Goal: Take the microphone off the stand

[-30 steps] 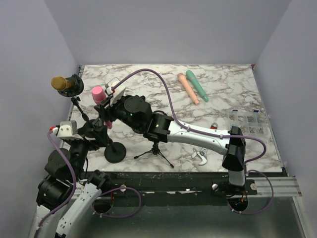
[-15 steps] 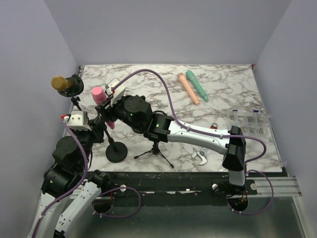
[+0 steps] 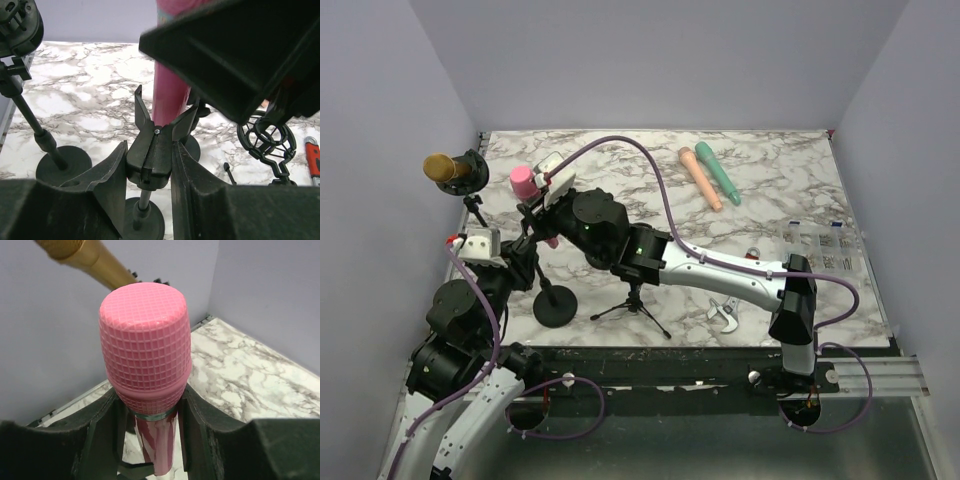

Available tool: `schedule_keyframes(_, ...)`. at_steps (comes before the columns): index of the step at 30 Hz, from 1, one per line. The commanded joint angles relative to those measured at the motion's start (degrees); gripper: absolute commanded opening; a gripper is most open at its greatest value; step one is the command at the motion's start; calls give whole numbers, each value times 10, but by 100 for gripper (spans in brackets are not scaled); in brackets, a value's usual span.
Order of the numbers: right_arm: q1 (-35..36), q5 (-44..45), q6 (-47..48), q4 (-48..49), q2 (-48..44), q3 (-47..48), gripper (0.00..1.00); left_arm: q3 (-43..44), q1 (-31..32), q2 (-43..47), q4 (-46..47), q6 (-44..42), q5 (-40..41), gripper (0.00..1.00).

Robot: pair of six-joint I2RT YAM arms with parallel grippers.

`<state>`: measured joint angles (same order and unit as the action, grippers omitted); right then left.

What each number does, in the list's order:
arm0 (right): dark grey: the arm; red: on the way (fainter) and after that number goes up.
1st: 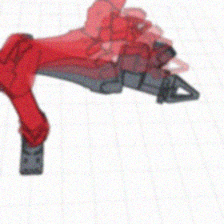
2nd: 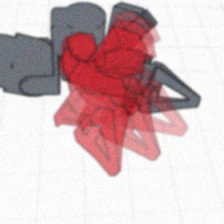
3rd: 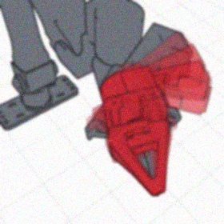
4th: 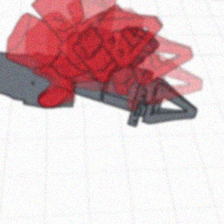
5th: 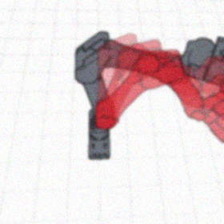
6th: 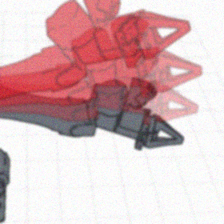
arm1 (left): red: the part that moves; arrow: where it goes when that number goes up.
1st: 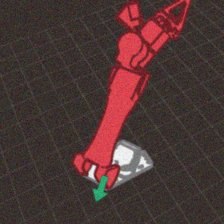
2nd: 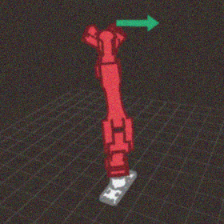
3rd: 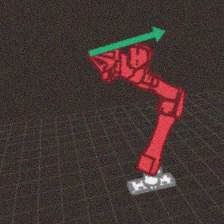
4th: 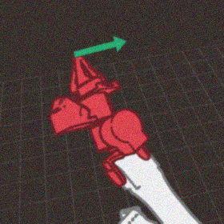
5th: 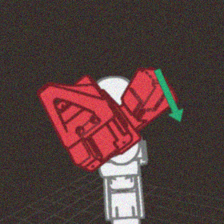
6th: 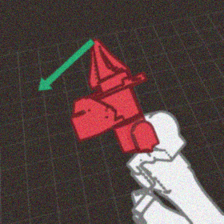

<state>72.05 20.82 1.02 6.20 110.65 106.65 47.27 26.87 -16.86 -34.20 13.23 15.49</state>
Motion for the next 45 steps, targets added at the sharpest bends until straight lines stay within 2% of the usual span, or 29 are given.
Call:
schedule_keyframes(1,2,58,43,21,-25,53,1,-20,2,3,-37,1,-44,0)
schedule_keyframes(7,2,6,15,50,-59,53,1,-31,1,10,-50,4,-46,0)
schedule_keyframes(12,3,33,15,89,-119,-19,1,-23,2,22,-60,14,-49,2)
schedule_keyframes(14,2,56,21,103,-146,-56,1,-17,2,24,-66,22,-46,22)
schedule_keyframes(18,2,89,29,138,-211,-137,1,-2,1,20,-68,25,-55,56)
schedule_keyframes(21,3,102,34,144,-245,-176,1,11,2,13,-67,26,-56,69)
schedule_keyframes(22,2,106,35,145,-256,-185,1,15,2,11,-66,25,-53,78)
schedule_keyframes(25,3,118,44,147,-278,-212,1,36,2,3,-67,19,-56,84)
schedule_keyframes(27,2,129,50,149,-287,-225,1,64,1,-9,-78,17,-58,97)
schedule_keyframes(37,2,129,58,147,-301,-251,1,260,2,-114,-219,34,-33,98)
schedule_keyframes(40,2,125,56,147,-308,-259,1,282,2,-138,-255,33,-27,98)
schedule_keyframes(45,2,122,54,147,-321,-274,1,287,1,-169,-281,7,-17,89)
